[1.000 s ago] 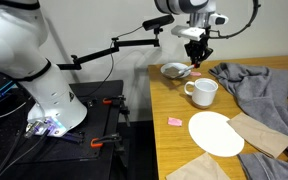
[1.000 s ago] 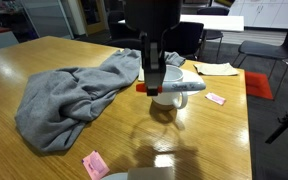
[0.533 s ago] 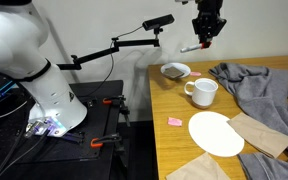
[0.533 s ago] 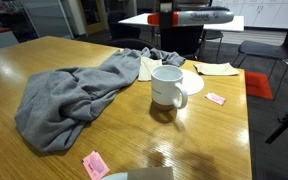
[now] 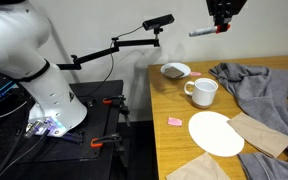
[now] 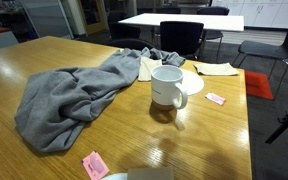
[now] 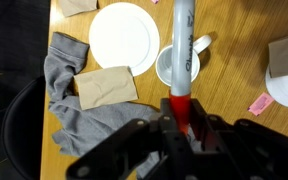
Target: Put the red marker inside the white mug
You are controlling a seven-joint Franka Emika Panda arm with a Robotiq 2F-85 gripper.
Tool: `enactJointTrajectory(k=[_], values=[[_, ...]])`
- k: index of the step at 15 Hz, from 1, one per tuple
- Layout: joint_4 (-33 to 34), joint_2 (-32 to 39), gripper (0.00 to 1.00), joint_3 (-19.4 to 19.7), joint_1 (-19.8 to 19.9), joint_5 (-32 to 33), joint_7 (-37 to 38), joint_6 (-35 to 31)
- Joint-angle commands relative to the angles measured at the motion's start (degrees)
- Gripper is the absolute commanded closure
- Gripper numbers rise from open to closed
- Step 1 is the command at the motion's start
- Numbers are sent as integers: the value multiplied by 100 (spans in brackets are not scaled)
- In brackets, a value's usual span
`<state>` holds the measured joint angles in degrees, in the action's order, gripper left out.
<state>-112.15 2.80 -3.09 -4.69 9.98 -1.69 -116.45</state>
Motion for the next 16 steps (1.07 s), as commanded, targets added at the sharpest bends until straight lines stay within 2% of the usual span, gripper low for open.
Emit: enactJointTrajectory(k=[1,5,6,10,16], values=[[20,-15,78,-16,50,-1,-24,38],[20,-19,78,-19,56,-1,-25,44],[-14,67,94,-6,87,-89,-341,-222],[-95,471,94,-72,137,-723,-1809,-1385],[-108,955,94,-477,463,-2254,-4326,-2406]])
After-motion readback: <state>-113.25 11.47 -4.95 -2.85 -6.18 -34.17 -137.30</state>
